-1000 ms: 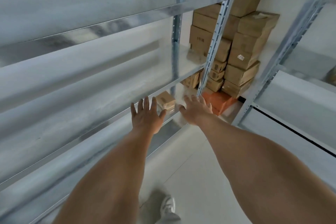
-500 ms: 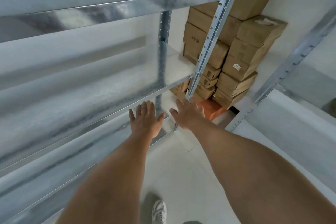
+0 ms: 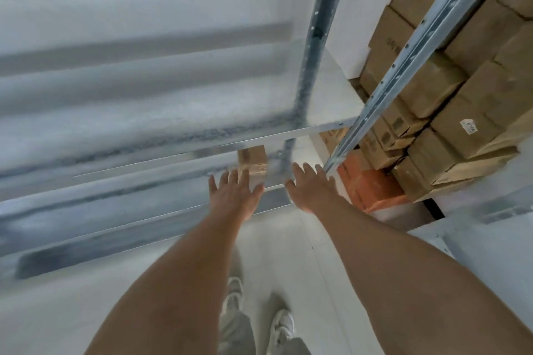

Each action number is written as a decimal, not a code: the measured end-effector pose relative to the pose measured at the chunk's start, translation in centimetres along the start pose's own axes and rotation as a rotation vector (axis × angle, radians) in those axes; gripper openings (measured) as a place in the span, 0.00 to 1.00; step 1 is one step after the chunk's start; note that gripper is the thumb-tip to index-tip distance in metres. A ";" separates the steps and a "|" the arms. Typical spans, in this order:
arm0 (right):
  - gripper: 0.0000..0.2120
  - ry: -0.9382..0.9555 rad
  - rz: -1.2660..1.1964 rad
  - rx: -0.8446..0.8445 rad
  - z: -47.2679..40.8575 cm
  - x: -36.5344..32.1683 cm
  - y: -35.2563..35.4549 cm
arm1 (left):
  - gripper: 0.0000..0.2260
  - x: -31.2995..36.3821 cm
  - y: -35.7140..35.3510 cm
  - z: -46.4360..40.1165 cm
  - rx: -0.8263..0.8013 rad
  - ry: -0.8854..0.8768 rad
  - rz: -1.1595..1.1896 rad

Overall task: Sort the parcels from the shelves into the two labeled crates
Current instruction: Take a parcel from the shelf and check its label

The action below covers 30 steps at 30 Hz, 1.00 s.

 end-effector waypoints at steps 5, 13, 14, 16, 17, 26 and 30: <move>0.27 0.089 0.028 0.055 -6.5 -0.8 -3.0 | 0.31 -1.0 -3.4 -5.1 0.020 0.082 0.050; 0.28 0.125 -0.025 0.141 -19.9 -3.8 -10.7 | 0.32 -5.9 -11.2 -16.7 0.061 0.141 0.133; 0.28 0.122 -0.037 0.169 -21.6 -4.2 -11.6 | 0.32 -6.6 -12.3 -18.4 0.073 0.135 0.133; 0.27 0.117 -0.069 0.202 -24.9 -4.8 -13.4 | 0.33 -7.8 -14.3 -21.8 0.094 0.133 0.154; 0.26 0.108 -0.092 0.214 -26.5 -5.0 -14.3 | 0.33 -8.3 -15.3 -23.5 0.109 0.133 0.178; 0.33 -0.004 -0.450 0.337 -35.6 -6.2 -21.0 | 0.37 -11.0 -22.0 -33.2 0.441 0.111 0.628; 0.38 0.025 -0.650 0.436 -37.4 -6.9 -22.5 | 0.35 -11.1 -23.0 -34.8 0.528 0.064 0.786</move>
Point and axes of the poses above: each hand's wrist, its own z-axis away from the middle knuckle, its own y-axis out of the back of the hand, x = y × z, the point moved 3 cm from there along -z, towards the middle knuckle, and after that the axes turned 12 degrees about z, right-handed, at the moved point
